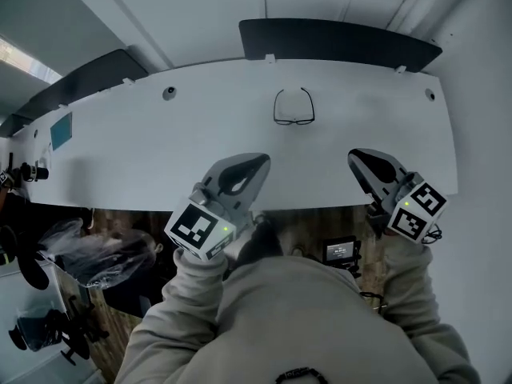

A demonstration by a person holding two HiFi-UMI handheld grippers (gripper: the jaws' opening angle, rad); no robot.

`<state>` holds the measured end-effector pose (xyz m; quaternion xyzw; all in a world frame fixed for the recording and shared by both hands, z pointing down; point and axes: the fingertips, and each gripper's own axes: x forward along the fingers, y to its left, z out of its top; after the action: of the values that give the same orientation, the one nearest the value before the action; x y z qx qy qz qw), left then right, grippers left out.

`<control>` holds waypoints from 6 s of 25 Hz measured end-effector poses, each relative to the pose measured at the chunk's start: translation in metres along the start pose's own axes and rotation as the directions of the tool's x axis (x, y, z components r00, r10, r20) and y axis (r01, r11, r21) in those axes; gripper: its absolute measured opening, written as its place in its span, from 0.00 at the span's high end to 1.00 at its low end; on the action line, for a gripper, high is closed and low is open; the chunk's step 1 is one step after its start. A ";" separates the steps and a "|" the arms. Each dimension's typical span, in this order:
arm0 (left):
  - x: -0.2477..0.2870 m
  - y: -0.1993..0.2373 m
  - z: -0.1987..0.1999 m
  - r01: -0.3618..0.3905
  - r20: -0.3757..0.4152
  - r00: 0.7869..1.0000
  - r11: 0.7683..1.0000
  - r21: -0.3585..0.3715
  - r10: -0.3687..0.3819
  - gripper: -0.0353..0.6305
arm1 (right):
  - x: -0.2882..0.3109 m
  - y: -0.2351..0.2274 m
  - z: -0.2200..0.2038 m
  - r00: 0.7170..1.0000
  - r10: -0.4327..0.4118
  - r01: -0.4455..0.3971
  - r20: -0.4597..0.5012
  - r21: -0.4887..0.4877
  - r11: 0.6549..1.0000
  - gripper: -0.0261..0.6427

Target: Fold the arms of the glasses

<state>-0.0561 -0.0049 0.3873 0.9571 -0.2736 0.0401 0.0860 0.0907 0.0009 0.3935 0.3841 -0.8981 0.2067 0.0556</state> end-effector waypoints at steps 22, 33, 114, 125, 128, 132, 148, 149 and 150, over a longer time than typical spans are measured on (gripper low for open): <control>0.093 0.064 0.026 -0.010 0.006 1.000 1.000 -0.021 0.010 0.95 | 0.056 -0.081 0.044 0.999 0.040 -0.040 -0.019 0.008 0.999 0.93; 0.135 0.038 0.038 -0.042 0.019 0.999 0.998 -0.038 0.043 0.95 | 0.046 -0.120 0.038 0.993 0.109 -0.107 -0.037 0.038 0.993 0.93; 0.170 0.101 -0.025 0.312 0.317 0.948 0.115 -0.943 0.029 0.91 | 0.030 -0.059 0.115 0.975 0.165 -0.141 0.151 -0.160 0.977 0.93; 0.136 0.059 0.064 0.444 0.440 0.896 0.133 -0.886 -0.062 0.92 | 0.032 0.008 0.175 0.948 0.294 -0.194 0.124 -0.506 0.840 0.93; 0.127 0.061 0.073 0.455 0.452 0.890 0.154 -0.877 -0.056 0.91 | 0.039 0.016 0.178 0.953 0.288 -0.193 0.099 -0.533 0.824 0.93; 0.117 0.066 0.078 0.451 0.455 0.890 0.194 -0.871 -0.023 0.91 | 0.043 0.029 0.181 0.948 0.309 -0.223 0.072 -0.541 0.811 0.93; 0.107 0.067 0.085 0.430 0.451 0.892 0.258 -0.865 0.023 0.91 | 0.062 0.046 0.180 0.928 0.372 -0.310 -0.008 -0.570 0.761 0.93; 0.106 0.066 0.084 0.430 0.450 0.893 0.259 -0.865 0.022 0.91 | 0.062 0.046 0.180 0.929 0.371 -0.310 -0.009 -0.568 0.763 0.93; 0.106 0.066 0.084 0.429 0.449 0.893 0.258 -0.866 0.021 0.91 | 0.062 0.046 0.179 0.929 0.369 -0.310 -0.011 -0.568 0.763 0.93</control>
<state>0.0016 -0.1307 0.3277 0.7297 -0.1240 -0.3245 0.5889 0.0249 -0.0866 0.2317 0.1918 -0.9749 -0.0787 0.0815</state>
